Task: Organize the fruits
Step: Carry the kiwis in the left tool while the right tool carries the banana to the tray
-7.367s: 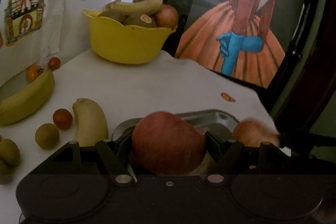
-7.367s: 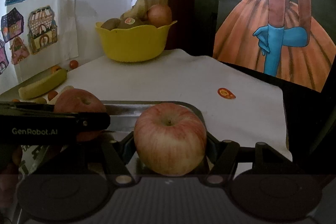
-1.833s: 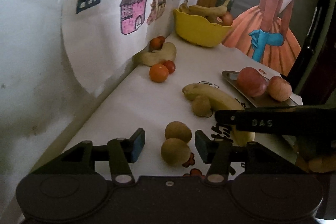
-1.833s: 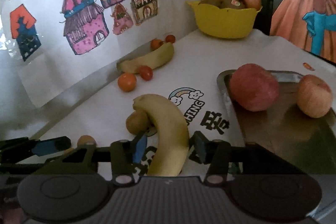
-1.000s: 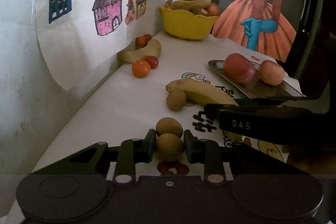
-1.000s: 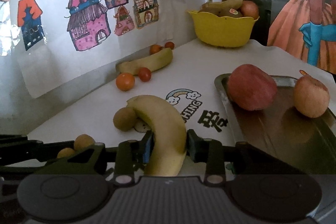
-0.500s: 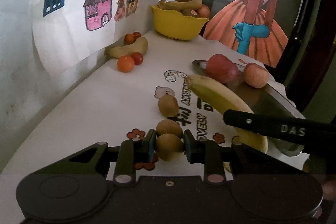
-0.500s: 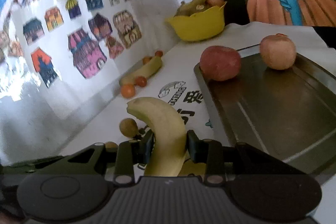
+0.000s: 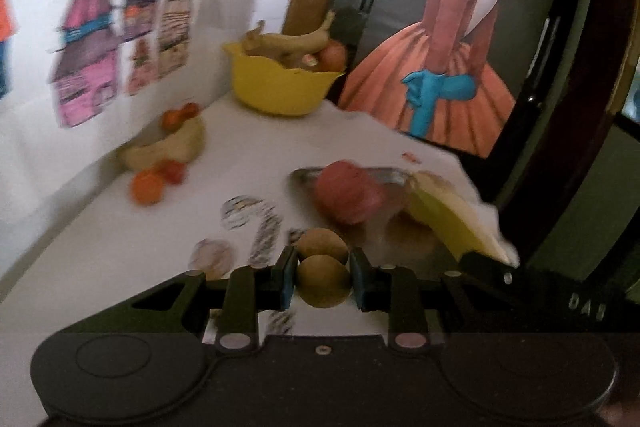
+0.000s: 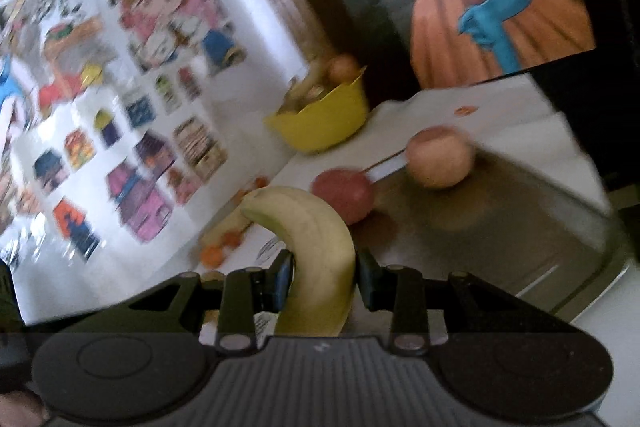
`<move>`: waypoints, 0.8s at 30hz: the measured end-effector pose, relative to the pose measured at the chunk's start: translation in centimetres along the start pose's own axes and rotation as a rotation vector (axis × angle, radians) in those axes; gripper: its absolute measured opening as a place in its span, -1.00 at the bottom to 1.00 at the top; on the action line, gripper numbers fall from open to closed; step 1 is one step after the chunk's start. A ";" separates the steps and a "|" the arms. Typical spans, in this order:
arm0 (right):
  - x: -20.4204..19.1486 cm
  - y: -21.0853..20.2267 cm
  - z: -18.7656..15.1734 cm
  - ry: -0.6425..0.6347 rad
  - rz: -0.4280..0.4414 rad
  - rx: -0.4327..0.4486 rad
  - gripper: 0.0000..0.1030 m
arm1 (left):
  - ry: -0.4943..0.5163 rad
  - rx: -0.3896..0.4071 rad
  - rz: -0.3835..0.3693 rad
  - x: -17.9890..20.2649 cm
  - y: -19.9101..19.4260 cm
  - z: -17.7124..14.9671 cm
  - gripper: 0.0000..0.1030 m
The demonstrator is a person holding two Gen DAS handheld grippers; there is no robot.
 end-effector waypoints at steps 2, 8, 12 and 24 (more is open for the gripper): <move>1.8 -0.2 1.0 0.013 -0.034 0.022 -0.26 | -0.002 0.006 -0.019 1.0 1.4 0.5 -0.42; 6.8 0.1 3.0 0.025 -0.135 0.054 -0.26 | 0.040 0.012 -0.080 5.0 5.5 0.9 -0.42; 9.2 0.7 3.3 0.024 -0.175 0.047 -0.26 | 0.066 -0.017 -0.099 6.8 7.9 -0.1 -0.42; 11.5 2.4 2.4 0.010 -0.178 -0.002 -0.26 | 0.103 -0.050 -0.063 7.3 11.4 -1.8 -0.42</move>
Point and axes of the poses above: each gripper's, at about its wrist camera, not at the fingertips, and y roughly the way its jaws point, x to its right, z to its top, the point moved 9 cm from there along y, roughly the way its jaws point, and after that the axes turned 11 degrees about x, right-handed, at the moved point
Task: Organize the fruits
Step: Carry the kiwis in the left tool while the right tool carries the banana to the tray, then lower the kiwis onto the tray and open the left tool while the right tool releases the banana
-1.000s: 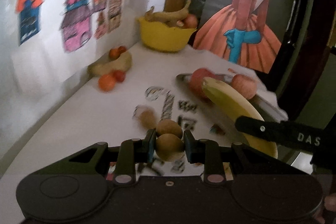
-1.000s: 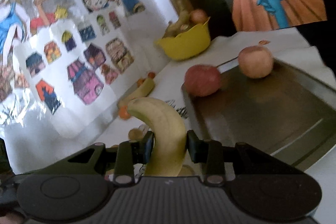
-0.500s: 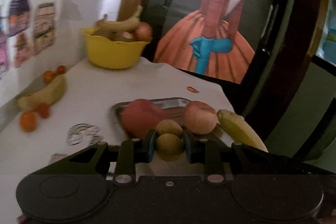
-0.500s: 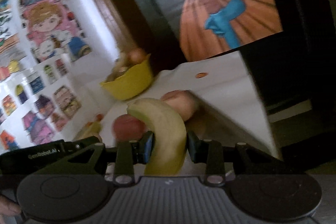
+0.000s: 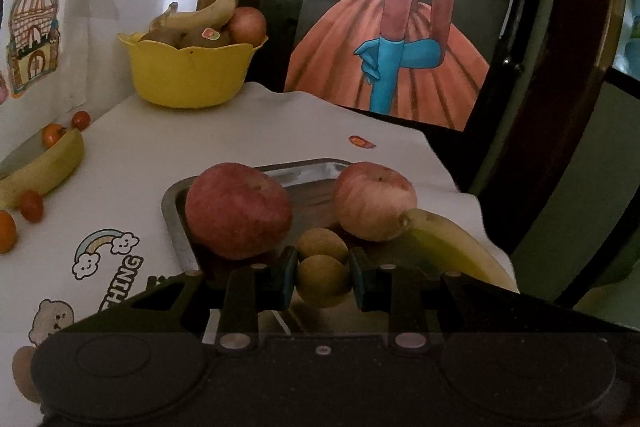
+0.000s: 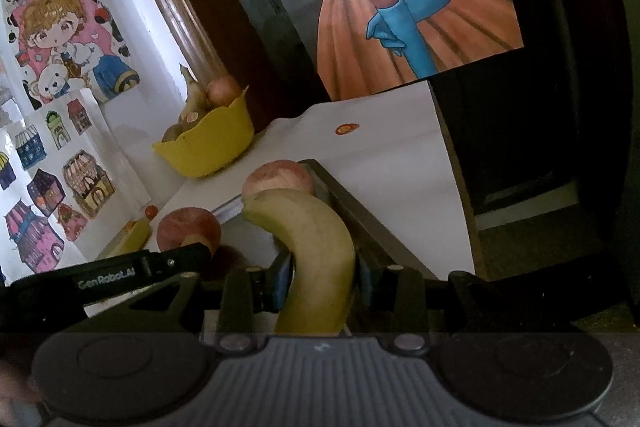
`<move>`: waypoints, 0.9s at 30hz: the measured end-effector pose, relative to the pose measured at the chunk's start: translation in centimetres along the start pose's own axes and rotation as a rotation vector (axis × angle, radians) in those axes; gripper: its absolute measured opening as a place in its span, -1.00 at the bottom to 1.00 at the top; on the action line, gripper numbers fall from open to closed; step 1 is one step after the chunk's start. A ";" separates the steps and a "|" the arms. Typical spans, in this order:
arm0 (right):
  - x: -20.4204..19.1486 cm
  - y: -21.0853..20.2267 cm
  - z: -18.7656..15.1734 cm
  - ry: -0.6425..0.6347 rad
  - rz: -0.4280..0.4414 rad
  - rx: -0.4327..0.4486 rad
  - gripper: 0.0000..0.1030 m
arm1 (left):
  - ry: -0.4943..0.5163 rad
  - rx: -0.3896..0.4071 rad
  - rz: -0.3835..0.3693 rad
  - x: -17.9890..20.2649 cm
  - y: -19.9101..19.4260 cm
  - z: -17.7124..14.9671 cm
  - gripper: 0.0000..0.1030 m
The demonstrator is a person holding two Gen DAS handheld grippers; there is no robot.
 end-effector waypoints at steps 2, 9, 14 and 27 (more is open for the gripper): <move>0.0 0.3 -0.2 -0.003 -0.001 -0.007 -0.26 | 0.002 -0.004 0.008 -0.2 0.2 -0.1 -0.42; -0.1 0.7 -0.5 -0.032 -0.008 -0.015 -0.26 | -0.005 -0.028 0.018 -0.7 0.9 -0.8 -0.41; -0.4 0.8 -0.7 -0.068 -0.025 -0.017 -0.25 | -0.006 -0.052 0.028 -0.9 1.3 -1.3 -0.41; -1.0 -0.4 -0.3 -0.098 -0.047 0.006 0.06 | -0.051 -0.024 0.020 -1.1 -1.3 -0.4 0.17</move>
Point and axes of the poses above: each gripper's, at about its wrist camera, not at the fingertips, and y roughly the way its jaws point, x to its right, z to its top, the point moved 9 cm from there along y, roughly the way its jaws point, and after that the axes turned 11 degrees about x, right-handed, at the moved point
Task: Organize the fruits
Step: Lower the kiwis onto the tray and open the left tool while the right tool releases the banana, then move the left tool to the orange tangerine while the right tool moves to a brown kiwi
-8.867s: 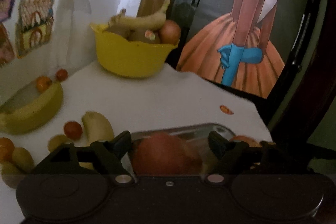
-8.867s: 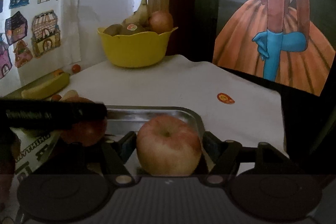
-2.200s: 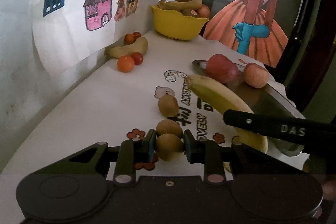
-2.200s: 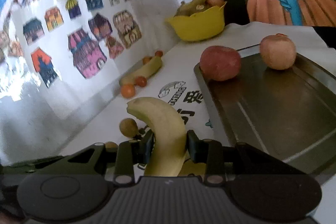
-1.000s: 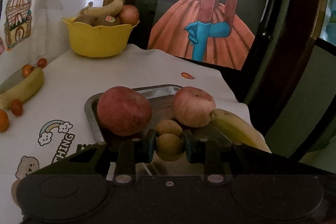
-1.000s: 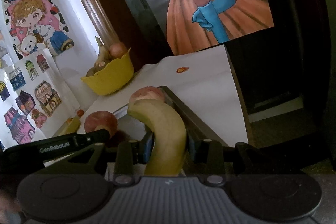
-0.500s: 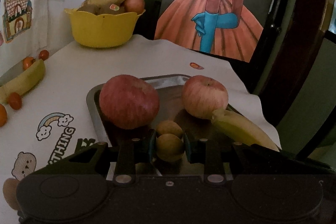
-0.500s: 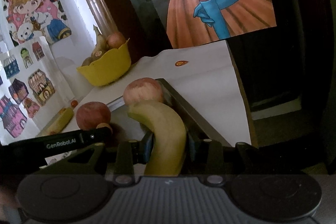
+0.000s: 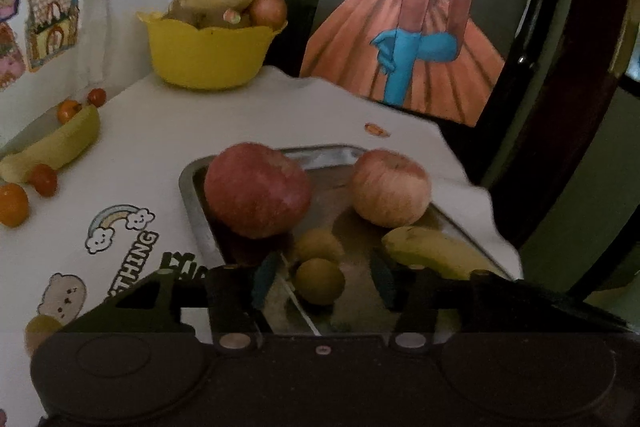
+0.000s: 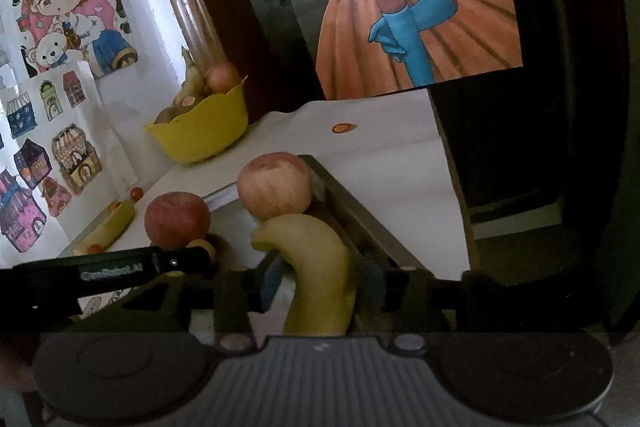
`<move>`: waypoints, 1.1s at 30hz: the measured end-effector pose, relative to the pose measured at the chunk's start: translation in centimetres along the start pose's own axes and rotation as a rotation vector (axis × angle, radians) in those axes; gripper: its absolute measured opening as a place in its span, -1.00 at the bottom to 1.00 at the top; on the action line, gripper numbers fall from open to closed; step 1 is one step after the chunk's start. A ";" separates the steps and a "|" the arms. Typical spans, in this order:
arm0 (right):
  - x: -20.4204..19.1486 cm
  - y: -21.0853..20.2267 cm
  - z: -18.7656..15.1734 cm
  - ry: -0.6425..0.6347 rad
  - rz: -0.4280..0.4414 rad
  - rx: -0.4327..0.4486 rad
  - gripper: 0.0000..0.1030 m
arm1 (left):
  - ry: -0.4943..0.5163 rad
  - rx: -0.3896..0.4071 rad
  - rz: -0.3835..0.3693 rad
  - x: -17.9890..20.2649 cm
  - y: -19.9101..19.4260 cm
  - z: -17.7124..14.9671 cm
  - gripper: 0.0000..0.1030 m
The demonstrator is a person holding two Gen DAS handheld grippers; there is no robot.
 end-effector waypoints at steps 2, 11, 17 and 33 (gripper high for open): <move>-0.1 -0.7 0.3 0.002 -0.001 0.012 0.14 | -0.004 0.027 -0.002 -0.1 -1.2 0.5 0.30; -1.1 -4.7 2.6 -0.020 -0.021 0.095 0.69 | -0.035 0.155 0.043 -2.2 -7.5 3.1 0.96; -2.9 -7.9 3.6 -0.047 -0.020 0.151 0.99 | -0.036 0.218 0.084 -4.0 -11.9 3.6 0.99; -10.5 -14.3 1.1 -0.201 0.006 0.146 1.00 | -0.088 0.254 0.282 -13.5 -22.1 -0.2 0.99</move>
Point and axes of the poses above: each gripper's, at about its wrist camera, not at the fingertips, and y roughly the way its jaws point, x to its right, z to its top, the point moved 9 cm from there along y, roughly the way its jaws point, and after that the axes turned 11 degrees about x, right-handed, at the moved point
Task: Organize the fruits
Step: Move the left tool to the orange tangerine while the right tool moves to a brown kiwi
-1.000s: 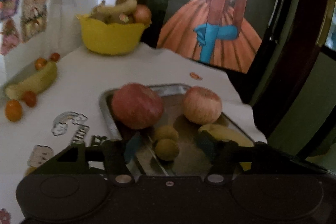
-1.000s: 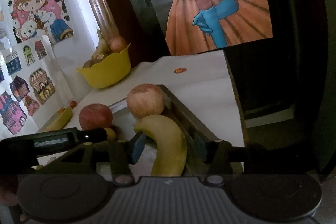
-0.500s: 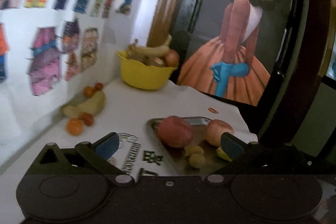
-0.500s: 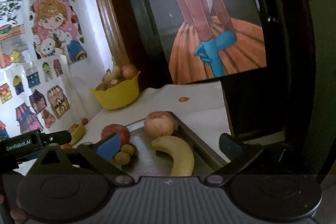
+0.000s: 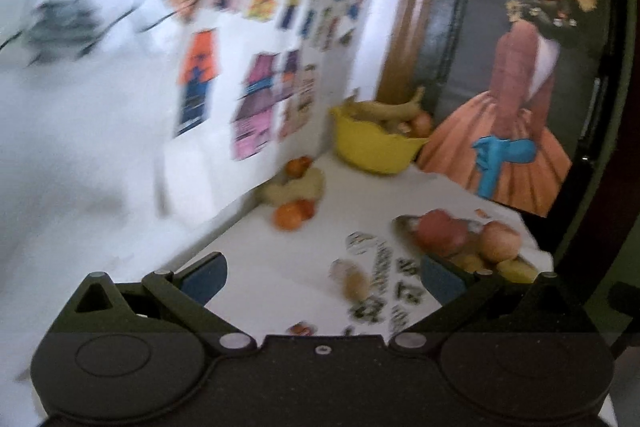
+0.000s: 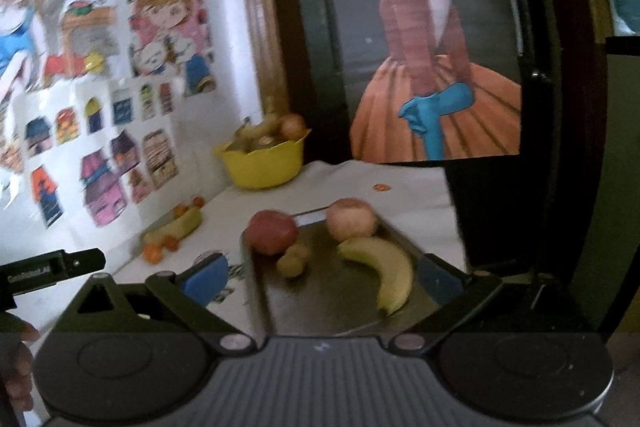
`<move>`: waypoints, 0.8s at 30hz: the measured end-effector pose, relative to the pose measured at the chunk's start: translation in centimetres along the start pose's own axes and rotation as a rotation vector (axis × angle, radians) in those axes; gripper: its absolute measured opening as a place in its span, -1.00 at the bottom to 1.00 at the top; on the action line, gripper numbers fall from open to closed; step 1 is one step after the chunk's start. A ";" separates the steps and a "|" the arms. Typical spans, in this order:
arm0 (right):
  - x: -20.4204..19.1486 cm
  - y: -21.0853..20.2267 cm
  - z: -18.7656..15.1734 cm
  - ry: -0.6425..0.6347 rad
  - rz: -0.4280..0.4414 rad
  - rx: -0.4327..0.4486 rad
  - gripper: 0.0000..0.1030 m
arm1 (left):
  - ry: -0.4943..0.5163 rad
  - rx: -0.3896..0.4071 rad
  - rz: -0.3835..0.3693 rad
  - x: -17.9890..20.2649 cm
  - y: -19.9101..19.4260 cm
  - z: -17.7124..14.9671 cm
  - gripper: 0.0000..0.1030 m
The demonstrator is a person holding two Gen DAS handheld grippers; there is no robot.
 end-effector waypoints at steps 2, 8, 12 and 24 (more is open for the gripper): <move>-1.3 -0.3 -0.6 -0.010 0.022 -0.018 1.00 | -0.015 -0.017 0.027 -1.6 -0.3 -0.7 0.99; -4.4 -0.2 -2.7 -0.012 0.067 -0.085 1.00 | -0.073 -0.069 0.081 -5.0 -1.0 -3.0 0.99; -5.9 0.1 -4.5 -0.019 0.082 -0.142 1.00 | -0.076 -0.090 0.086 -5.8 -1.1 -3.8 0.99; -9.1 1.2 -8.4 -0.057 0.108 -0.263 1.00 | -0.016 -0.128 0.088 -6.1 0.4 -3.7 0.99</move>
Point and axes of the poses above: each gripper's, at about its wrist camera, not at the fingertips, and y roughly the way its jaws point, x to its right, z to its top, the point moved 9 cm from there along y, roughly the way its jaws point, and after that the axes turned 11 degrees about x, right-handed, at the moved point
